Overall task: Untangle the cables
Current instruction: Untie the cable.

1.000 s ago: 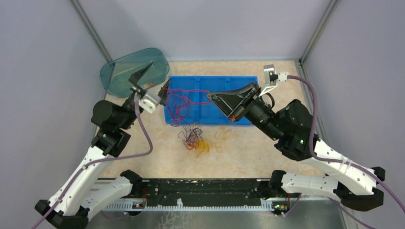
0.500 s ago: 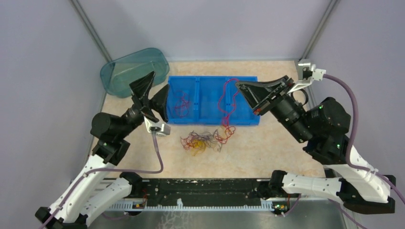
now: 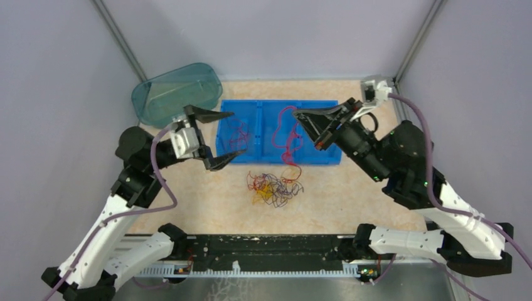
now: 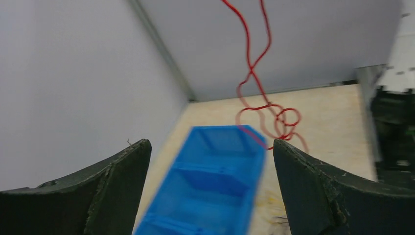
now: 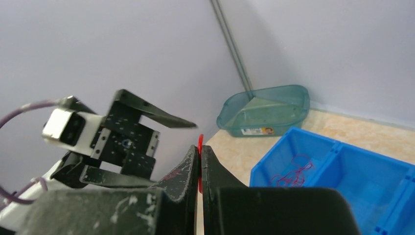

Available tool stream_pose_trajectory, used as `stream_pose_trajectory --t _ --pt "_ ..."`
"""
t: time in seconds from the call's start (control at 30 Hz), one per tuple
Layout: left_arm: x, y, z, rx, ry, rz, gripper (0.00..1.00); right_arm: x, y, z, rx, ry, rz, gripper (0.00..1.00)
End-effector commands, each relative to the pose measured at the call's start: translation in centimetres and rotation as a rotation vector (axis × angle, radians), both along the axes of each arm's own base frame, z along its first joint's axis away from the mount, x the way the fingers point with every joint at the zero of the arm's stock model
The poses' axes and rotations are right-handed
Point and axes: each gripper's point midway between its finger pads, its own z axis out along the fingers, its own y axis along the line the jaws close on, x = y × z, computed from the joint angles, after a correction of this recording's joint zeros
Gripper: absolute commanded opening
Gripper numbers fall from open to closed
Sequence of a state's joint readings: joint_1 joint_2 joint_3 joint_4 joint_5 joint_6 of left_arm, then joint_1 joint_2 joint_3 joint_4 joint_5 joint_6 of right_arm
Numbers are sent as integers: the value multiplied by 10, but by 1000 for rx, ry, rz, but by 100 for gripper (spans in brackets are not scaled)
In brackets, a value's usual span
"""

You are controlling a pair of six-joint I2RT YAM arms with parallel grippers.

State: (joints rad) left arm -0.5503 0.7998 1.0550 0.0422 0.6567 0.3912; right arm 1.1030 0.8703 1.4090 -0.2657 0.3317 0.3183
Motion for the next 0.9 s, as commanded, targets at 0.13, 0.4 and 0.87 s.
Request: stream_pose_trajectory --t 0.13,0.4,0.87 --pt "-20 -47 -37 -20 512 -298 99 -8 46 24 80 -3 164 0" --pt "-34 -51 -48 -42 622 -341 95 -1 67 19 89 11 180 0" --pt "36 -32 -50 -146 625 50 45 0 78 13 123 35 208 0"
